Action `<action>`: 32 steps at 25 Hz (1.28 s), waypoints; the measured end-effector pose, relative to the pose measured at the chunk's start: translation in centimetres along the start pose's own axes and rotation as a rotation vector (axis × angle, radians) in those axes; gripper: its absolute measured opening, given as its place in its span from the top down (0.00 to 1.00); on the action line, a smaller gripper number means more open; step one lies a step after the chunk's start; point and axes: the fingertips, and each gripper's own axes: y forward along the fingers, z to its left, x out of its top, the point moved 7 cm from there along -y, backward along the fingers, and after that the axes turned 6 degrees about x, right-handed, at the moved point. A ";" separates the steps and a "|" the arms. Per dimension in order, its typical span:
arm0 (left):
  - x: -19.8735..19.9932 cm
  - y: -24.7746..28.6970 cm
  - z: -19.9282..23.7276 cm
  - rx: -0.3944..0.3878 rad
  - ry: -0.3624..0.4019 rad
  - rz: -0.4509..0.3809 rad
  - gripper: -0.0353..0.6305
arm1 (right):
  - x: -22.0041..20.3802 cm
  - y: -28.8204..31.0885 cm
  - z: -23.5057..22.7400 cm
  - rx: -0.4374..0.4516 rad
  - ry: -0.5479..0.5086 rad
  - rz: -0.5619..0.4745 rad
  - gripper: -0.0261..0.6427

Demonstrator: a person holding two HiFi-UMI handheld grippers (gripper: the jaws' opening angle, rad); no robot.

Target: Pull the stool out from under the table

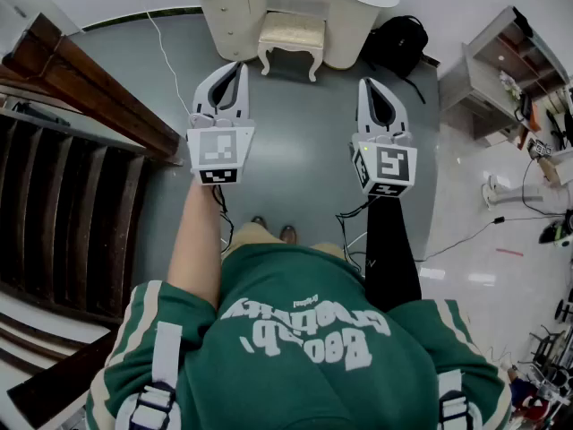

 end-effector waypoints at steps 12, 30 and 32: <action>0.7 -0.6 -0.3 0.003 0.007 -0.002 0.93 | 0.2 -0.7 -0.3 0.016 0.032 -0.030 0.95; -4.6 8.7 2.8 -0.032 -0.018 0.054 0.93 | -4.1 8.7 -2.7 -0.016 0.066 0.050 0.95; -5.2 11.3 3.4 -0.046 -0.024 0.048 0.93 | -4.3 10.9 -3.7 -0.031 0.062 0.058 0.95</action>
